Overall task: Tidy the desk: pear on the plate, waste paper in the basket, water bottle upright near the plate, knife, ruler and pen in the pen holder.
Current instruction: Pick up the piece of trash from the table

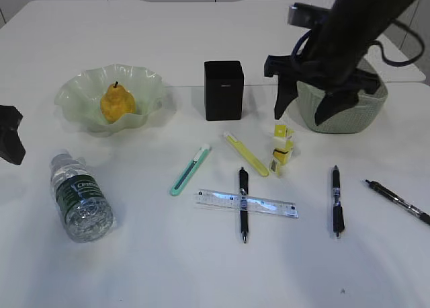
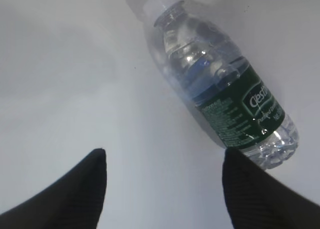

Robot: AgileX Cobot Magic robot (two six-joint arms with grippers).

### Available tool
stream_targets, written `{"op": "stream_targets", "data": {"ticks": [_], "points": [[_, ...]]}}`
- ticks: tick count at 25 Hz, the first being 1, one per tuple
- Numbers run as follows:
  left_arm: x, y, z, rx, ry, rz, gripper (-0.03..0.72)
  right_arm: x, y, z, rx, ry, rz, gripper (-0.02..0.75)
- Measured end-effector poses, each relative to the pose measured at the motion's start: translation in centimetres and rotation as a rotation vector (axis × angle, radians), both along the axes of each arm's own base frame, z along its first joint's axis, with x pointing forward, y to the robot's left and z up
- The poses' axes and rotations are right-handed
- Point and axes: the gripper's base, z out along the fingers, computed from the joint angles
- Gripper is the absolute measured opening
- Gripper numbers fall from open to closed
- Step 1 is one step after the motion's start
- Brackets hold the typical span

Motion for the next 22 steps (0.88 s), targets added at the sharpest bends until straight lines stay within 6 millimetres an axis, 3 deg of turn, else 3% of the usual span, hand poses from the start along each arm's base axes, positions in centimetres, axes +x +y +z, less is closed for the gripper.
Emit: {"op": "stream_targets", "data": {"ticks": [9,22], "points": [[0.0,0.0,0.0,0.000,0.000,0.000,0.510,4.5,1.2,-5.8,-0.037,0.079,-0.085,0.501],[0.0,0.0,0.0,0.000,0.000,0.000,0.510,5.8,0.7,-9.0,-0.115,0.086,-0.142,0.501]]}}
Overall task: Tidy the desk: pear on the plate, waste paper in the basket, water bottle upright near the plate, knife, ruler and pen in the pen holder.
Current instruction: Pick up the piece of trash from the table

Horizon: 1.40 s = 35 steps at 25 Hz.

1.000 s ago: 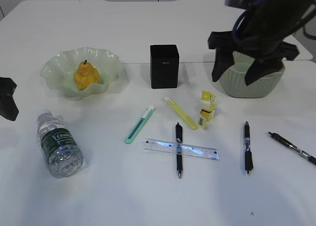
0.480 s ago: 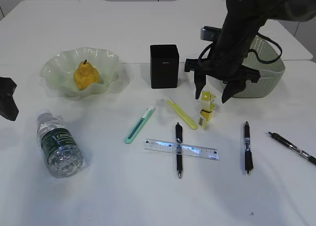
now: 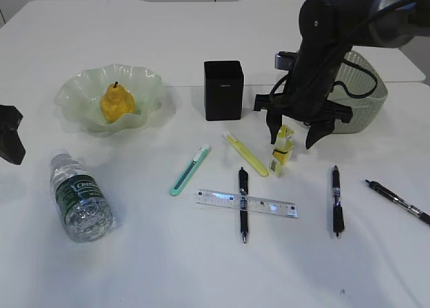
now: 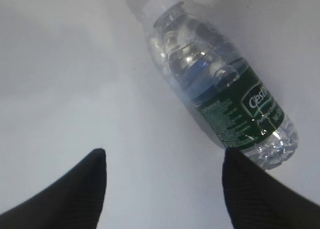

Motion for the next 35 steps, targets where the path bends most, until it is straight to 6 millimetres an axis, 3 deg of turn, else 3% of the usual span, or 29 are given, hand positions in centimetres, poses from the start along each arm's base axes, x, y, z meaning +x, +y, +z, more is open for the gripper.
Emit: {"op": "stream_targets", "data": {"ticks": [12,23,35], "points": [[0.0,0.0,0.0,0.000,-0.002,0.000,0.510,1.0,-1.8,-1.2,0.007,-0.012,-0.079,0.501],[0.0,0.0,0.0,0.005,-0.004,-0.002,0.510,2.0,-1.3,-2.7,0.047,-0.001,-0.098,0.498],[0.0,0.1,0.0,0.008,-0.004,-0.003,0.509,2.1,-1.3,-2.7,0.049,-0.013,-0.098,0.352]]}}
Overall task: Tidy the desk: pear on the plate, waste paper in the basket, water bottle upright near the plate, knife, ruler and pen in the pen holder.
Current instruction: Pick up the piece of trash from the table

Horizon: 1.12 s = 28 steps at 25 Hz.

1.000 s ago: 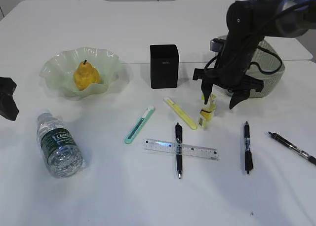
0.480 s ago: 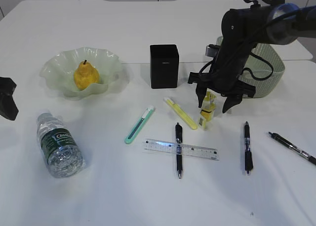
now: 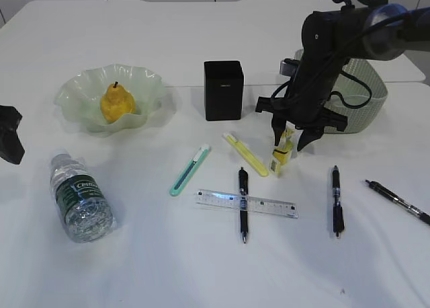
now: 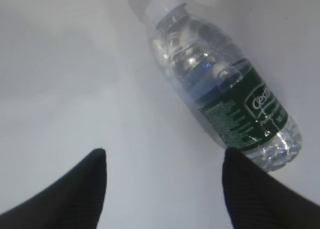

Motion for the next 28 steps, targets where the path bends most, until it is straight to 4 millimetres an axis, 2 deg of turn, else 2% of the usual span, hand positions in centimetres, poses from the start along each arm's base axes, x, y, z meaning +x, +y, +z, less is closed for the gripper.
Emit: {"op": "stream_targets", "data": {"ticks": [7,20,24,28], "points": [[0.0,0.0,0.0,0.000,0.000,0.000,0.508,0.1,0.0,-0.8,-0.004,0.017,0.000,0.277],[0.0,0.0,0.0,0.002,-0.002,-0.001,0.485,0.1,0.0,-0.8,-0.005,0.014,0.001,0.007],[0.0,0.0,0.0,0.002,-0.002,-0.001,0.483,0.3,0.1,-0.3,-0.002,0.000,0.013,-0.012],[0.0,0.0,0.0,0.002,-0.002,-0.001,0.482,0.9,0.3,1.7,0.001,-0.019,0.048,-0.013]]}}
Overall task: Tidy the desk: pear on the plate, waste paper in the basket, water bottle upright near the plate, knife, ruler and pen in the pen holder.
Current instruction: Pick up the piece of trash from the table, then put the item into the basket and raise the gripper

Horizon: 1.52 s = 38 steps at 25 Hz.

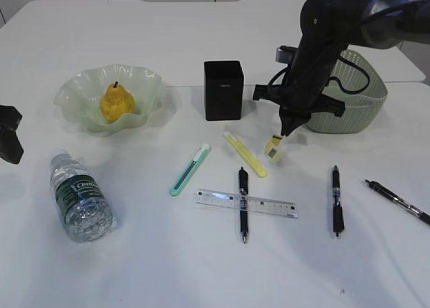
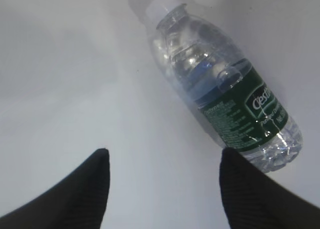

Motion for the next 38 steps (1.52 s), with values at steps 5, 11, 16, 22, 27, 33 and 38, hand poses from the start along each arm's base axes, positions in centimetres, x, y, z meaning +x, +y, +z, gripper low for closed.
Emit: {"op": "stream_targets", "data": {"ticks": [5,11,16,22,27,33,38], "points": [[0.0,0.0,0.0,0.000,0.000,0.000,0.482,0.7,0.3,3.8,0.012,-0.038,0.045,-0.013],[0.0,0.0,0.0,0.000,0.000,0.000,0.479,1.9,0.5,9.8,0.038,-0.214,0.065,-0.013],[0.0,0.0,0.0,0.000,0.000,0.000,0.479,2.4,-0.8,13.0,-0.068,-0.338,0.053,-0.013],[0.0,0.0,0.0,0.000,0.000,0.000,0.479,3.1,-5.5,13.3,-0.142,-0.346,-0.032,-0.013],[0.0,0.0,0.0,0.000,0.000,0.000,0.472,3.4,-9.7,13.3,-0.165,-0.339,-0.113,-0.013],[0.0,0.0,0.0,0.000,-0.002,0.000,0.468,4.2,-11.4,11.5,-0.182,-0.308,-0.143,-0.013],[0.0,0.0,0.0,0.000,0.000,0.000,0.467,5.2,-11.4,8.7,-0.183,-0.273,-0.136,-0.013]]}}
